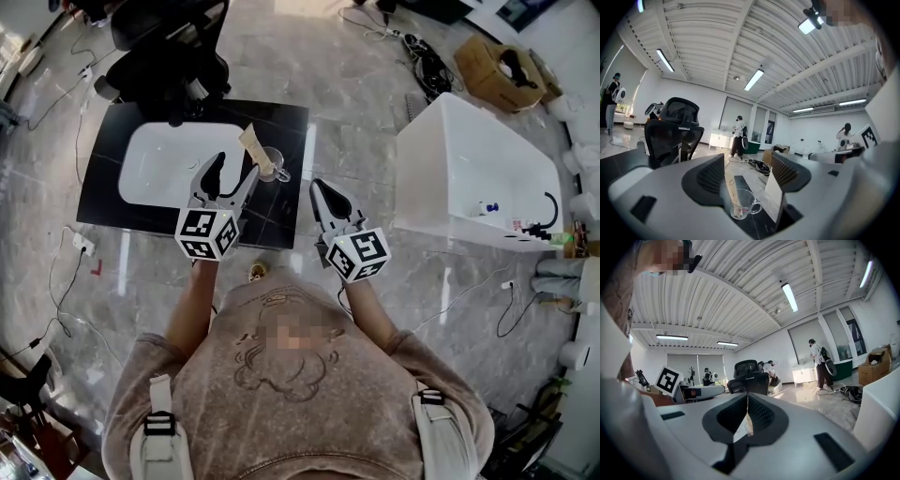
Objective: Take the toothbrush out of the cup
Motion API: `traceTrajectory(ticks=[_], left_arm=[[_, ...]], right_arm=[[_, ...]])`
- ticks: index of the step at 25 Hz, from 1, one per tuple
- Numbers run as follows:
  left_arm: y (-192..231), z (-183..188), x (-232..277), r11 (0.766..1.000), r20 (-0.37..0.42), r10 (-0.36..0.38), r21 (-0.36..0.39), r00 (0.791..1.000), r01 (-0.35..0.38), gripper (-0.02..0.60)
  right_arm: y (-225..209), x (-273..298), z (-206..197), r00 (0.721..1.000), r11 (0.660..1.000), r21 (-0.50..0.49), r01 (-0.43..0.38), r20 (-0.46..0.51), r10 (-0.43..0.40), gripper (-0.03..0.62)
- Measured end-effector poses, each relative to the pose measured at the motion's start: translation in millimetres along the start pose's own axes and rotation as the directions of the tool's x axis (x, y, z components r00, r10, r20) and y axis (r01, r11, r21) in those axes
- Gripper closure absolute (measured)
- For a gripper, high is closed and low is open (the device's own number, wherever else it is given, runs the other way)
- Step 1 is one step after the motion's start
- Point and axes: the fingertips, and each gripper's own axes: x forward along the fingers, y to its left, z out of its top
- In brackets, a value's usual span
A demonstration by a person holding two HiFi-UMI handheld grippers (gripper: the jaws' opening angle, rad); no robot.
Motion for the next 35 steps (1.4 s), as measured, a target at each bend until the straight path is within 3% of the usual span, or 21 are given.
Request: traceTrajectory(ticks=[8,18,21,35], left_arm=[[27,-46,41,0.999,-0.083,0.025,-0.027,0.996,-0.027,0.267],[49,-106,92,0.996,-0.219,0.034,-0.077,0.975,-0.052,0.273],[50,-113,100,0.995,-0.243,0.029,-0.082,0.970,-0.050,0.331],[53,-115,100,0.994,-0.247,0.029,-0.095,0.969,-0.054,0.467]], right_arm=[[-3,-1,-3,1.000,1.000,0.001,0.007,-0.008,-0.007,0.576],[-11,1,-7,0.999,1.000,-0.001,0.017,-0.030,-0.017,0.576],[-11,1,-8,0.999,1.000,-0.001,0.017,-0.035,-0.017,0.576],[-12,-2,-14,0.998,0.999,0.001,0.034,-0.057,-0.034,0.576]])
